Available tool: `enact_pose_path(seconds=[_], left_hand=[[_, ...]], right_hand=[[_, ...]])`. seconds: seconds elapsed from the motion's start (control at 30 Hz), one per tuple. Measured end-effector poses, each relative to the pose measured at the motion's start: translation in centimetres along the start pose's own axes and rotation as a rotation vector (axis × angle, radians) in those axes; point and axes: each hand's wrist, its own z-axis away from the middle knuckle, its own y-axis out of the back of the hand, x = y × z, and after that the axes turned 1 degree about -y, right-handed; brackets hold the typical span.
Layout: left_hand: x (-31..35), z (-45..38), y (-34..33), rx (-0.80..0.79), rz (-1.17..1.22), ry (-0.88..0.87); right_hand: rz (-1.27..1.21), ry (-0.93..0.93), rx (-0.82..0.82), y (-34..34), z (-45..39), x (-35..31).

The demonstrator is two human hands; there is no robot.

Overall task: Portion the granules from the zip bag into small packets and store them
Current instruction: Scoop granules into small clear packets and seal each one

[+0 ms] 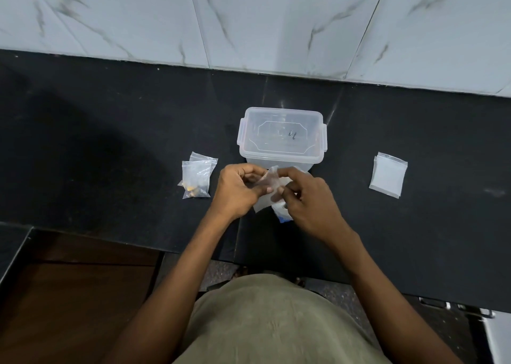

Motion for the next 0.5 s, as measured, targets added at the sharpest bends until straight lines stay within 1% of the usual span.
enact_pose_path(seconds=[0.1, 0.17, 0.27, 0.33, 0.4, 0.47, 0.5], left_hand=[[0.3, 0.0, 0.9, -0.256, -0.033, 0.043], [0.3, -0.2, 1.5, -0.409, 0.001, 0.088], [0.3, -0.4, 2.1, -0.546, 0.058, 0.126], [0.5, -0.2, 1.9, -0.585, 0.032, 0.108], [0.3, -0.2, 1.4, -0.587, 0.021, 0.087], [-0.1, -0.2, 0.7, -0.531, 0.0, 0.066], [-0.5, -0.3, 0.4, -0.477, -0.01, 0.062]], right_hand=[[0.026, -0.003, -0.028, 0.4, -0.1, -0.2], [0.006, 0.002, -0.074, 0.6, 0.1, -0.3], [-0.078, 0.01, -0.134, 1.0, 0.2, -0.7], [-0.155, 0.008, -0.178, 1.1, 0.3, -0.9], [-0.216, -0.006, -0.197, 1.1, 0.3, -0.9], [-0.266, -0.014, -0.144, 1.2, 0.6, -0.8], [-0.292, -0.006, -0.071, 1.2, 0.8, -0.9]])
